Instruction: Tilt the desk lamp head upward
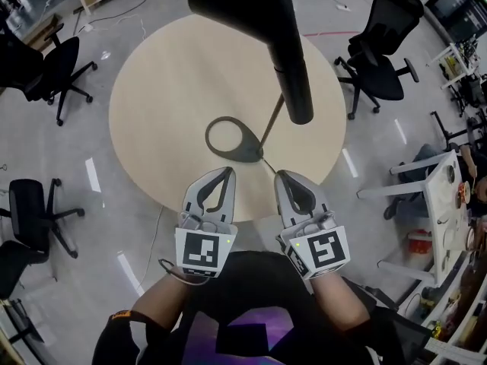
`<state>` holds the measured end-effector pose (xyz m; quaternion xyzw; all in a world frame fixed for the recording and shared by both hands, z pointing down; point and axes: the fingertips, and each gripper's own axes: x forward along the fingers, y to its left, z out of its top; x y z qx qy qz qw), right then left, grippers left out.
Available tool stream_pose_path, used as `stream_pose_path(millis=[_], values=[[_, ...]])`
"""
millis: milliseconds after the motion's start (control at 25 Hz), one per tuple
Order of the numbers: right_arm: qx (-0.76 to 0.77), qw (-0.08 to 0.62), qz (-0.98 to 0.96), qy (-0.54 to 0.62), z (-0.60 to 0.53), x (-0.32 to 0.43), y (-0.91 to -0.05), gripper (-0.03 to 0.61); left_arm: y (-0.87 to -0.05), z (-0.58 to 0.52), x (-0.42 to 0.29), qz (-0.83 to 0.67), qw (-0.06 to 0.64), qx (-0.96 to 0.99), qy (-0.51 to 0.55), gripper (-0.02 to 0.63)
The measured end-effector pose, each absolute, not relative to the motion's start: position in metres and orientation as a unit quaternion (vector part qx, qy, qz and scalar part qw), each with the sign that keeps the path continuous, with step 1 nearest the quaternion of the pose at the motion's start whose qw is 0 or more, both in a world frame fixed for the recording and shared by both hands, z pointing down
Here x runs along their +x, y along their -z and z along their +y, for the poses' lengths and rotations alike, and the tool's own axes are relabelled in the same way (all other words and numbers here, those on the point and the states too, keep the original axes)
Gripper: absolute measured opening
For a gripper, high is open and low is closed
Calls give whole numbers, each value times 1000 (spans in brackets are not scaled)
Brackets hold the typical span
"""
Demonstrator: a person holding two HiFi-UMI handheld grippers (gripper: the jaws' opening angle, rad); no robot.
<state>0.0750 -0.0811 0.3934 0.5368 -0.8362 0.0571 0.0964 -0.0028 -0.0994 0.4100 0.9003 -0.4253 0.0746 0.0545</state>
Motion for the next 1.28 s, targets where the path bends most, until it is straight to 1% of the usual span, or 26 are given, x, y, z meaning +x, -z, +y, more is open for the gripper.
stream_pose_path(millis=[280,440,680,920,1280], values=[[487,68,-869,-56,-36,144,-397,9,-422,-30,74,-471,62,874,-100,48],[443,53,-893,-52,-12,165,-401,9,-425,4,90,-527,63,841,-102,48],[403,44,-913,-40,31,180,-403,9,-425,62,83,-593,64,797,-92,48],[392,44,-917,-56,56,199,-394,9,-407,94,92,-611,52,783,-98,46],[427,46,-902,-35,62,169,-369,9,-391,98,53,-609,47,787,-87,46]])
